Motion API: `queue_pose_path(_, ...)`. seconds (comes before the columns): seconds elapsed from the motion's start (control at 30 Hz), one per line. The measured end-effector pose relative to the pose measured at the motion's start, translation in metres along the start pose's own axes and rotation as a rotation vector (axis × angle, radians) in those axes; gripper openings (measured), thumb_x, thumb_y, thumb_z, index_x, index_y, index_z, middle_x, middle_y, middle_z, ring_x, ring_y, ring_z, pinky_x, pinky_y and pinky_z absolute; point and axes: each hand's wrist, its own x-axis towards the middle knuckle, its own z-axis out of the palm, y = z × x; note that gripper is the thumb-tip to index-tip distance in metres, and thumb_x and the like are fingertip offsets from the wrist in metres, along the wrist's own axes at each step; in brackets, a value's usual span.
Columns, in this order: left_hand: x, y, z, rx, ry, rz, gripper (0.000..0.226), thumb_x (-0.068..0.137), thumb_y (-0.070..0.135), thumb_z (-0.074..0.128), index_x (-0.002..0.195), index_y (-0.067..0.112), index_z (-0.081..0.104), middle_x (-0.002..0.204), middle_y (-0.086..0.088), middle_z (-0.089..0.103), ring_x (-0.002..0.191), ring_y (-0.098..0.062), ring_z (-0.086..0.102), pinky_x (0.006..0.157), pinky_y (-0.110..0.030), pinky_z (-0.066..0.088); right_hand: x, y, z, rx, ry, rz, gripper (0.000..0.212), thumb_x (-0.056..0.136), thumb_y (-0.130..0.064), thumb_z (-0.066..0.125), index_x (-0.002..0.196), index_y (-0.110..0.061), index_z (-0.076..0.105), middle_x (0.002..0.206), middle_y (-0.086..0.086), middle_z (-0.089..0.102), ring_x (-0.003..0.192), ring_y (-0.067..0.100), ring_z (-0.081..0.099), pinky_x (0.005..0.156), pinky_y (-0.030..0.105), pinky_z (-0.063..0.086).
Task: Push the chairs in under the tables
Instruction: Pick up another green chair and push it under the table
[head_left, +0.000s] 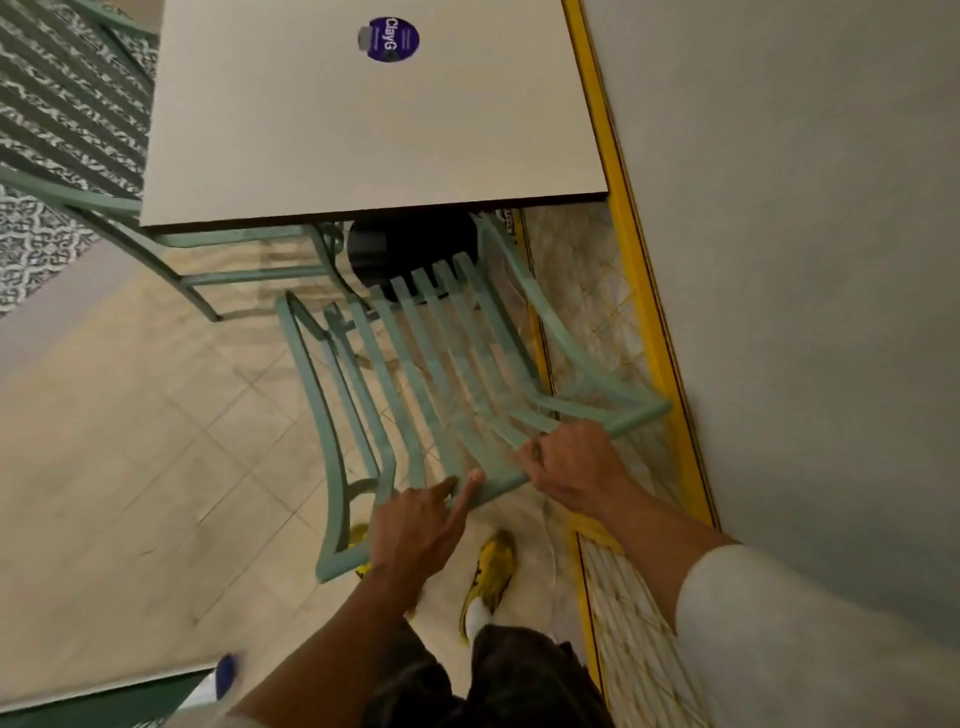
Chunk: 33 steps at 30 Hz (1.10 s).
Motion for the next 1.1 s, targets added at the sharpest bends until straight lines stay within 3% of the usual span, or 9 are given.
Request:
queue_pose_path(0.07,-0.005,-0.007,0.003,-0.012,0.005,0.019,0.102,0.091,0.090,-0.009,0.140,0.045,0.068,0.058,0.000,0.058,0.055,-0.017,0.064,0.060,-0.035,0.061,-0.004,-0.006,0.000,-0.011,-0.008,0.032,0.023,0.100,-0.029,0.046,0.087,-0.019,0.062,0.067,0.008,0.067,0.056,0.028,0.062,0.052,0.031,0.037)
queue_pose_path(0.2,-0.021,-0.042,0.009,-0.012,-0.006,0.039,0.101,0.086,0.096,-0.008,0.143,0.051,0.062,0.056,0.004,0.051,0.049,-0.003,0.051,0.050,-0.022,0.040,-0.006,-0.049,0.014,0.098,0.075,0.127,0.076,0.092,-0.051,-0.002,0.085,-0.022,0.069,0.071,0.004,0.069,0.060,0.024,0.055,0.058,0.033,0.032)
queue_pose_path(0.33,-0.040,-0.090,0.014,0.017,-0.007,0.075,0.098,0.086,0.097,-0.007,0.145,0.055,0.058,0.062,0.004,0.059,0.054,-0.003,0.057,0.054,-0.020,0.044,-0.018,-0.102,0.019,0.232,0.041,0.213,0.068,0.104,-0.057,0.025,0.060,-0.021,0.063,0.053,0.001,0.060,0.048,0.023,0.056,0.054,0.034,0.049)
queue_pose_path(0.5,-0.040,-0.116,0.011,0.025,0.016,0.140,0.099,0.085,0.097,-0.009,0.146,0.055,0.057,0.107,0.010,0.078,0.064,-0.005,0.061,0.055,-0.017,0.043,-0.017,-0.130,0.026,0.273,0.073,0.222,0.064,0.108,-0.058,0.024,0.074,-0.022,0.065,0.065,0.002,0.066,0.061,0.025,0.062,0.068,0.040,0.051)
queue_pose_path(0.6,-0.039,-0.111,0.011,0.037,0.002,0.170,0.102,0.085,0.097,-0.009,0.147,0.051,0.058,0.077,0.002,0.072,0.054,-0.007,0.055,0.051,-0.021,0.035,-0.023,-0.124,0.025,0.295,0.163,0.187,0.042,0.104,-0.049,0.044,0.078,-0.022,0.063,0.061,0.000,0.062,0.054,0.024,0.060,0.057,0.036,0.050)
queue_pose_path(0.73,-0.034,-0.108,0.009,0.066,0.005,0.166,0.103,0.088,0.095,-0.007,0.143,0.046,0.063,0.056,-0.001,0.055,0.047,-0.007,0.046,0.050,-0.024,0.032,-0.026,-0.118,0.030,0.228,0.191,0.146,0.059,0.105,-0.045,0.009,0.100,-0.023,0.064,0.082,0.002,0.069,0.072,0.026,0.065,0.063,0.034,0.043)
queue_pose_path(0.87,-0.023,-0.098,0.011,0.068,0.020,0.166,0.103,0.088,0.096,-0.005,0.137,0.043,0.069,0.057,0.000,0.056,0.049,-0.011,0.051,0.053,-0.030,0.042,-0.029,-0.107,0.021,0.121,0.113,0.026,0.031,0.112,-0.029,0.031,0.118,-0.014,0.057,0.087,0.009,0.070,0.070,0.029,0.067,0.060,0.035,0.040)
queue_pose_path(0.97,-0.015,-0.084,0.015,0.024,0.055,0.179,0.103,0.088,0.096,-0.002,0.130,0.040,0.073,0.068,0.000,0.069,0.057,-0.015,0.063,0.058,-0.033,0.053,-0.031,-0.094,0.011,0.125,0.069,0.123,0.035,0.111,-0.037,0.035,0.097,-0.022,0.064,0.078,0.002,0.068,0.063,0.023,0.064,0.056,0.033,0.038)
queue_pose_path(1.1,-0.003,-0.069,0.014,0.013,0.102,0.198,0.102,0.089,0.097,0.002,0.114,0.033,0.079,0.066,-0.001,0.068,0.049,-0.014,0.057,0.052,-0.028,0.045,-0.035,-0.079,0.015,-0.049,0.063,0.063,0.026,0.080,-0.020,0.086,0.087,-0.010,0.064,0.057,0.009,0.057,0.041,0.026,0.053,0.043,0.029,0.030)
